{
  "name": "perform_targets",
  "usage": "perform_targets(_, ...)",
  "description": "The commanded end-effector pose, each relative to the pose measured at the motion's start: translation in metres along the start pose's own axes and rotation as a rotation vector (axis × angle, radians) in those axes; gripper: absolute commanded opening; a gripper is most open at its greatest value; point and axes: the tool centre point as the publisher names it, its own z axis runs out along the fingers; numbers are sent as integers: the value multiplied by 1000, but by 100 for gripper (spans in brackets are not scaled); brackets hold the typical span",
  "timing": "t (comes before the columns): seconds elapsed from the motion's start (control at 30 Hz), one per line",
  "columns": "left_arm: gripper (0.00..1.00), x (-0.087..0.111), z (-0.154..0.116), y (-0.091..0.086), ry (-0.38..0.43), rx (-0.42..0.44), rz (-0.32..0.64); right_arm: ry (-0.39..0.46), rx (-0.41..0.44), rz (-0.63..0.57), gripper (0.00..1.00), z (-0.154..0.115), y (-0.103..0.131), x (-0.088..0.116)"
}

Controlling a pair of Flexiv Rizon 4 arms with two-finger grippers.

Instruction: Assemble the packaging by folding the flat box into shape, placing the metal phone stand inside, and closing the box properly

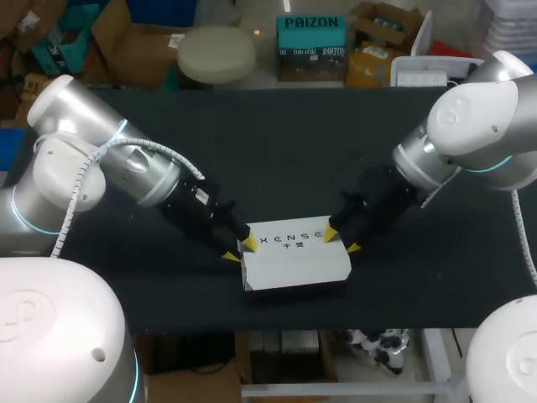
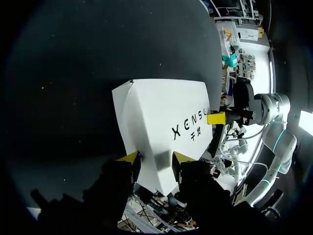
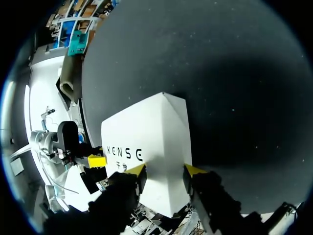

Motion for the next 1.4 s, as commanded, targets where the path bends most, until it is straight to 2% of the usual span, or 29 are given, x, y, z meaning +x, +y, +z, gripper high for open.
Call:
perform_targets(0.03, 42, 8, 5, -4, -5, -16, -5, -2, 18, 4, 51, 6, 5, 9)
perform_targets(0.4, 41, 12, 2, -7, -6, -31, -24, -8, 22, 18, 50, 4, 6, 11)
perform_targets(0.93, 43, 10, -5, -14, 22, -48, -46, 7, 46, 29, 55, 0, 7, 16)
perform_targets(1.4, 42, 8, -11, -20, 44, -66, -59, 9, 59, 44, 54, 0, 11, 20)
